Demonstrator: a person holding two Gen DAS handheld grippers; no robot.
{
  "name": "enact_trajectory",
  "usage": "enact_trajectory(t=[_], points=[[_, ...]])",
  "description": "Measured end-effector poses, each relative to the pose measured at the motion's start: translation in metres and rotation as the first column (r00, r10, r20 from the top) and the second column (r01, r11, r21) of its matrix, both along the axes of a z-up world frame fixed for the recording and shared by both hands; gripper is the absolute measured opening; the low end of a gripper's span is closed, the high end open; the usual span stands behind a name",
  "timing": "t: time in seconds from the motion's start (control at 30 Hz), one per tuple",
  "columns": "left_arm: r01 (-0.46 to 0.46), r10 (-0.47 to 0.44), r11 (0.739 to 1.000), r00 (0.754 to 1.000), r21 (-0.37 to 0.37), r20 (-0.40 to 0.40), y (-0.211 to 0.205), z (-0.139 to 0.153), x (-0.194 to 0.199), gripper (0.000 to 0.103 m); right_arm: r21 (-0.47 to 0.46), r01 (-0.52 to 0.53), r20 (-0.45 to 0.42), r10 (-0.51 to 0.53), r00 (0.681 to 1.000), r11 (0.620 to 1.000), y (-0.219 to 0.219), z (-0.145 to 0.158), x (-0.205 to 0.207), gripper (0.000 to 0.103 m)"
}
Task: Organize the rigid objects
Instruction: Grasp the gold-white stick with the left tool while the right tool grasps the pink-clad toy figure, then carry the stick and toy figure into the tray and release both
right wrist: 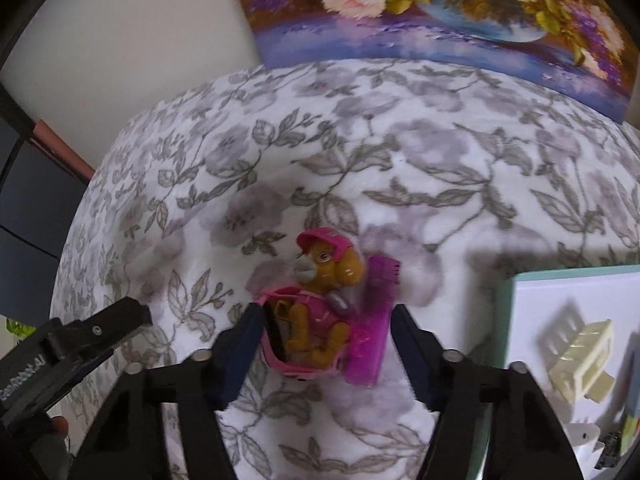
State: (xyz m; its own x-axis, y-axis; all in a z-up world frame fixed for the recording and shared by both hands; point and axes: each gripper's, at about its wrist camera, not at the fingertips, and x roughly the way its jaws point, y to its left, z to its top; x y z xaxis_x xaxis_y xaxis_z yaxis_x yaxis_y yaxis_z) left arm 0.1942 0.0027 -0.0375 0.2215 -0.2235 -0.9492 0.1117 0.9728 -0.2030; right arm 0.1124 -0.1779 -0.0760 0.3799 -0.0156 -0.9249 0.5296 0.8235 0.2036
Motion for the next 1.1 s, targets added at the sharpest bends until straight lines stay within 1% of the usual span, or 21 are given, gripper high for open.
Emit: enact_trajectory(t=[0.03, 0.1, 0.13, 0.17, 0.2, 0.47, 0.77, 1.0, 1.1], points=[[0.0, 0.0, 1.0, 1.0, -0.004, -0.006, 0.0, -0.001, 0.0, 0.083, -0.003, -0.003, -0.006, 0.003, 1.0, 1.0, 0.001, -0.001, 0.001, 0.062], [-0.004, 0.004, 1.0, 1.0, -0.009, -0.009, 0.0, -0.003, 0.0, 0.083, -0.012, -0.002, -0.025, 0.002, 1.0, 1.0, 0.004, -0.005, 0.004, 0.055], [-0.003, 0.003, 1.0, 1.0, -0.01, -0.008, 0.0, -0.003, 0.0, 0.083, -0.014, 0.003, -0.033, -0.003, 0.999, 1.0, 0.004, -0.007, 0.005, 0.053], [-0.001, 0.001, 1.0, 1.0, -0.01, -0.007, -0.001, -0.002, 0.0, 0.083, -0.018, 0.004, -0.034, -0.004, 0.999, 1.0, 0.004, -0.007, 0.006, 0.047], [0.001, -0.001, 1.0, 1.0, -0.012, -0.006, -0.001, -0.001, 0.0, 0.083, -0.029, 0.002, -0.038, -0.003, 0.999, 1.0, 0.005, -0.007, 0.007, 0.046], [0.001, -0.001, 1.0, 1.0, -0.018, 0.005, 0.001, 0.005, -0.001, 0.083, -0.044, 0.012, -0.036, -0.013, 0.999, 0.999, 0.004, -0.004, 0.004, 0.045], [0.017, -0.016, 1.0, 0.997, -0.019, 0.07, -0.003, 0.034, -0.015, 0.083, -0.062, 0.023, 0.018, -0.022, 1.0, 0.998, 0.004, 0.025, -0.017, 0.045], [0.058, -0.057, 0.998, 0.991, -0.009, 0.122, -0.016, 0.055, -0.032, 0.083, -0.077, 0.033, 0.059, -0.028, 0.998, 0.996, 0.005, 0.052, -0.042, 0.045], [0.086, -0.084, 0.996, 0.987, -0.006, 0.136, -0.023, 0.061, -0.041, 0.083, -0.07, 0.046, 0.063, -0.042, 0.997, 0.996, 0.002, 0.059, -0.052, 0.045]])
